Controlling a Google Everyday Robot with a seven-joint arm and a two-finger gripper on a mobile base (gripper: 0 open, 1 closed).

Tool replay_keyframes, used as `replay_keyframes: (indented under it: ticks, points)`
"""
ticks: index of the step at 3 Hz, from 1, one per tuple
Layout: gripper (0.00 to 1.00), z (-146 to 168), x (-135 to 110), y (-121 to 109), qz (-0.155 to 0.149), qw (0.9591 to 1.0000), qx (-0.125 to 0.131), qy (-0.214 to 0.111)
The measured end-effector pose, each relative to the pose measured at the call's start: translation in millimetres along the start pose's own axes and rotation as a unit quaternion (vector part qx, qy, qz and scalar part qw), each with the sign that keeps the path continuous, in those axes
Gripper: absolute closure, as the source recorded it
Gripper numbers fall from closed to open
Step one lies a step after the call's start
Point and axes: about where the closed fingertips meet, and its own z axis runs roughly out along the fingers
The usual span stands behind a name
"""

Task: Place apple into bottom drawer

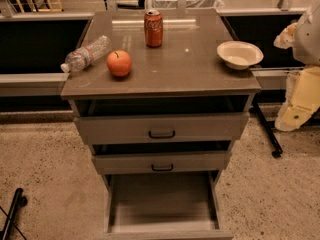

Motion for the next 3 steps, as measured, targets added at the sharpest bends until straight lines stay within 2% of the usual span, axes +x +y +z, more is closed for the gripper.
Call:
replay_keyframes:
  ticks: [1,2,3]
  points:
    - [0.00,0,0,0,0.000,1.0000,0.000,0.000]
    - [0.00,8,-12,-13,-0.009,0.9995,-0.006,-0.031]
    - [0.00,42,-67,-55,-0.036,0.9955,-0.031,-0.082]
